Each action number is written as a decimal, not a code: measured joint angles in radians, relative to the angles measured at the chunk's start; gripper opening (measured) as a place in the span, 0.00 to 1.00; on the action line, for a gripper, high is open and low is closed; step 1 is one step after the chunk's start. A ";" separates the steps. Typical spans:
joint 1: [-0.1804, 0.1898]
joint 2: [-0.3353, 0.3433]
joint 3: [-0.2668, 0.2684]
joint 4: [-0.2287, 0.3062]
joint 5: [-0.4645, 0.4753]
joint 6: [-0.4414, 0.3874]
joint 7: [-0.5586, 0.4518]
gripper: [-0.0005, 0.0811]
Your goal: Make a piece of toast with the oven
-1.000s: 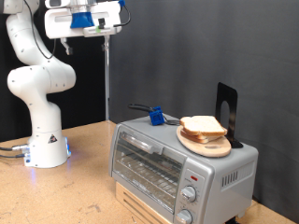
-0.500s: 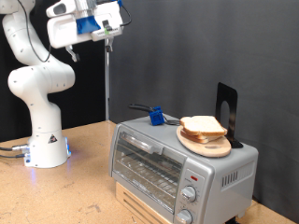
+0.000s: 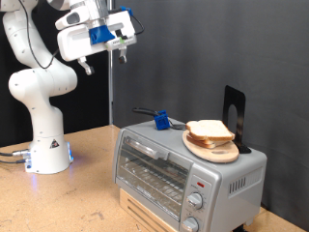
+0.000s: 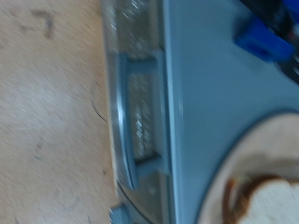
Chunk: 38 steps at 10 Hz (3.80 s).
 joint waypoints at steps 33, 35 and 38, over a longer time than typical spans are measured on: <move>-0.085 0.456 -0.075 -0.187 -0.011 0.506 -0.129 0.99; -0.122 0.495 -0.075 -0.175 -0.080 0.518 -0.073 0.99; -0.156 0.588 -0.075 -0.158 -0.159 0.596 0.000 0.99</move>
